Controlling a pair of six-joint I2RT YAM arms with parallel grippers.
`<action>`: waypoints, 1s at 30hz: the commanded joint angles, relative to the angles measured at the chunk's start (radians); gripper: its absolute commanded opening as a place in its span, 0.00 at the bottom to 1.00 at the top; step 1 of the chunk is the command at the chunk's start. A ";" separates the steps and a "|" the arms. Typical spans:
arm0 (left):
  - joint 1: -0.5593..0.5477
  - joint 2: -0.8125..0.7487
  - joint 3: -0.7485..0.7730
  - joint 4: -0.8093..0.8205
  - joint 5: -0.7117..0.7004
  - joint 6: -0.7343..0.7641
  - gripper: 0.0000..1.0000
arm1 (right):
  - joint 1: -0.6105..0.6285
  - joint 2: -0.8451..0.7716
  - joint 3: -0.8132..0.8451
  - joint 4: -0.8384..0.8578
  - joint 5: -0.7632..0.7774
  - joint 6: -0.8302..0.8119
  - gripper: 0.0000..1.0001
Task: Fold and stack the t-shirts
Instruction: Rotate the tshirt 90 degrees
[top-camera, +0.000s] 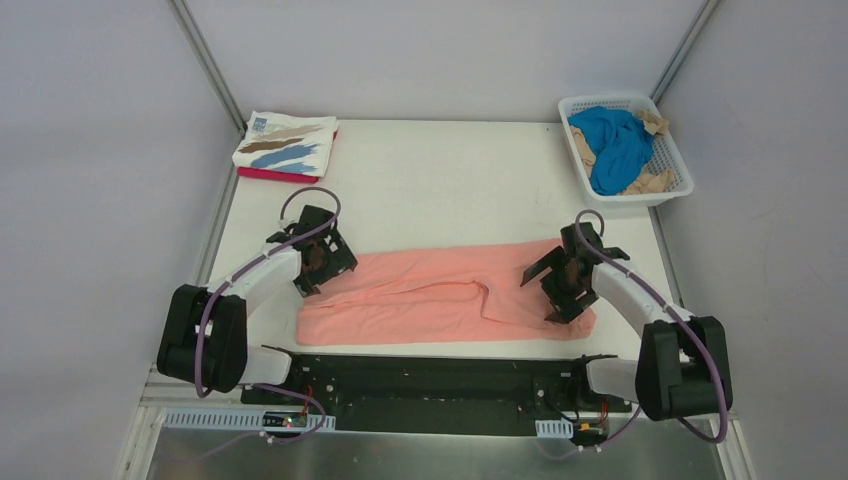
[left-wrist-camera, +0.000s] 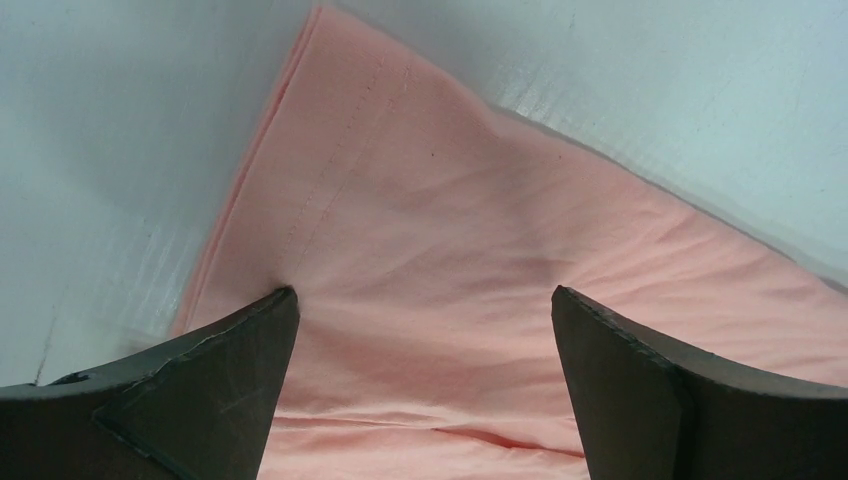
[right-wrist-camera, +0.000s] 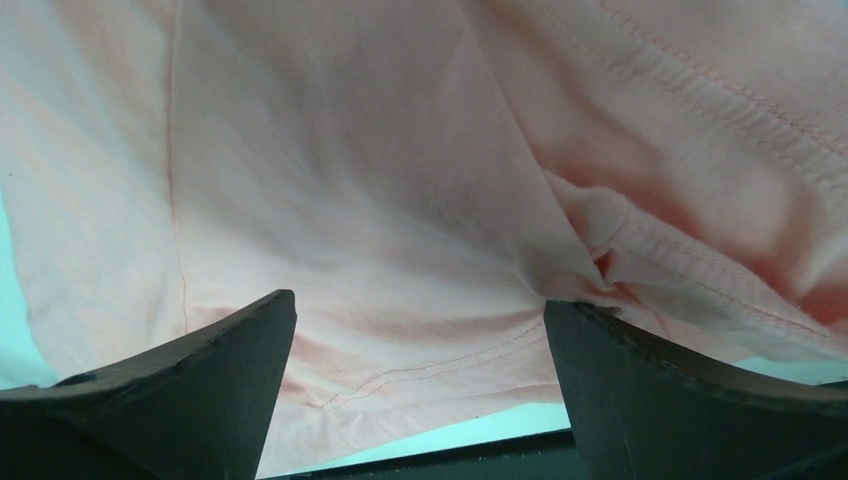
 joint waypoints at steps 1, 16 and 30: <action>0.021 -0.013 -0.037 -0.026 -0.035 -0.002 1.00 | -0.021 0.138 0.024 0.143 0.071 -0.063 0.99; -0.040 -0.031 0.032 -0.019 0.079 -0.070 1.00 | -0.023 0.852 0.853 0.119 -0.109 -0.240 0.99; -0.326 0.107 0.092 -0.008 0.294 -0.100 1.00 | 0.072 1.444 1.739 0.208 -0.320 -0.003 0.99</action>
